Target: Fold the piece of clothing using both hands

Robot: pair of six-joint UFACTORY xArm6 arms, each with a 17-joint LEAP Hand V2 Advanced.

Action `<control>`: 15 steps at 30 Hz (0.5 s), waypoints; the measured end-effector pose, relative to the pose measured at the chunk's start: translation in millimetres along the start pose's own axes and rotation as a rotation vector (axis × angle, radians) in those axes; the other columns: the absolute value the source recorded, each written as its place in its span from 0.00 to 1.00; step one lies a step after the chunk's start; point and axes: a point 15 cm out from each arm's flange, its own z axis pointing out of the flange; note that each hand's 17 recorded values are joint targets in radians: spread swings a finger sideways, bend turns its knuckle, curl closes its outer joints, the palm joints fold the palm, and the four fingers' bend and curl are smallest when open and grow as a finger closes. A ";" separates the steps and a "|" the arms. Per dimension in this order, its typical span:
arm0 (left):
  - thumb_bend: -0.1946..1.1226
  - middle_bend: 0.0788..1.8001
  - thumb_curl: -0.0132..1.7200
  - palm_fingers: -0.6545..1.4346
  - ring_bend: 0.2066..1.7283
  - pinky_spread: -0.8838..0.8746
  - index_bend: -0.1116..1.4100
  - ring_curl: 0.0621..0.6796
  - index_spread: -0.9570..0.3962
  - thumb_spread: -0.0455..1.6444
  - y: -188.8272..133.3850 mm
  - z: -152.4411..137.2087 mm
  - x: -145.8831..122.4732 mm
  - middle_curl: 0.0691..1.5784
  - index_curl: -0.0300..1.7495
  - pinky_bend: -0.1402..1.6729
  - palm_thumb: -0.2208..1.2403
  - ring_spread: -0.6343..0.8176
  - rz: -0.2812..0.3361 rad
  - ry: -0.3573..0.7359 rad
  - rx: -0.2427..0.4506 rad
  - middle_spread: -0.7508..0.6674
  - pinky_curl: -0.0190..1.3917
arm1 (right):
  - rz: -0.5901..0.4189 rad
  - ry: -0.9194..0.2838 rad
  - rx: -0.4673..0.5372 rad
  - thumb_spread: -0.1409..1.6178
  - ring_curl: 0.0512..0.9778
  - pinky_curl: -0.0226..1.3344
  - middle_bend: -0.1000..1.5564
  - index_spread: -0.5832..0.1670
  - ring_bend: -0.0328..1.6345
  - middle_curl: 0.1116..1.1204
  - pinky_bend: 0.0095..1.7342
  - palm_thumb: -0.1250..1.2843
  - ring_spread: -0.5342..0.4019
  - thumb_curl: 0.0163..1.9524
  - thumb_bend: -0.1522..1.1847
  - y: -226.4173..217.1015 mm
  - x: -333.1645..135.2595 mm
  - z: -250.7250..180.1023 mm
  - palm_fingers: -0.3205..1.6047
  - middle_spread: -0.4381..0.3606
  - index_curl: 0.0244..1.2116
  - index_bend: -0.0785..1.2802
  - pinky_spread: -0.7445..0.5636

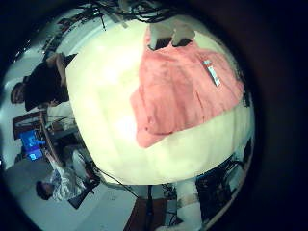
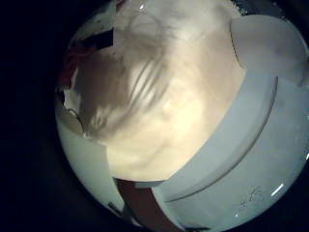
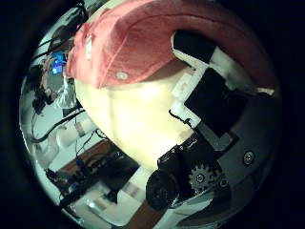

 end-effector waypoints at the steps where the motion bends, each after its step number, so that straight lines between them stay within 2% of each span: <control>1: 0.13 0.06 0.22 0.29 0.14 0.81 0.17 0.25 0.85 0.67 1.6 -0.5 -3.4 0.13 0.14 0.27 0.56 0.84 -0.004 0.004 0.002 0.82 0.24 | 0.005 0.001 0.005 0.73 0.60 0.51 0.78 0.40 0.79 0.65 0.70 0.85 0.33 0.25 0.18 8.7 1.3 -9.5 0.79 0.34 0.63 0.79 0.33; 8: 0.13 0.06 0.22 0.29 0.14 0.81 0.17 0.26 0.85 0.67 9.0 0.6 -13.1 0.13 0.15 0.27 0.56 0.84 -0.014 0.007 0.004 0.82 0.24 | 0.012 0.025 0.061 0.75 0.63 0.55 0.81 0.42 0.82 0.68 0.72 0.86 0.34 0.27 0.16 38.6 -0.4 -59.7 0.75 0.35 0.66 0.82 0.35; 11: 0.13 0.06 0.22 0.29 0.14 0.81 0.17 0.26 0.85 0.67 18.7 4.6 -23.4 0.13 0.15 0.28 0.56 0.84 -0.034 0.017 0.000 0.82 0.24 | 0.005 0.059 0.118 0.76 0.64 0.56 0.82 0.42 0.83 0.69 0.72 0.86 0.34 0.29 0.15 36.3 -3.2 -95.9 0.75 0.35 0.67 0.83 0.36; 15: 0.13 0.06 0.22 0.29 0.14 0.81 0.17 0.26 0.85 0.68 32.0 5.9 -37.2 0.13 0.15 0.28 0.56 0.84 -0.054 0.029 0.010 0.82 0.24 | -0.061 0.070 0.170 0.76 0.65 0.57 0.82 0.43 0.83 0.69 0.73 0.86 0.34 0.29 0.14 19.1 -32.7 -135.4 0.74 0.35 0.67 0.83 0.36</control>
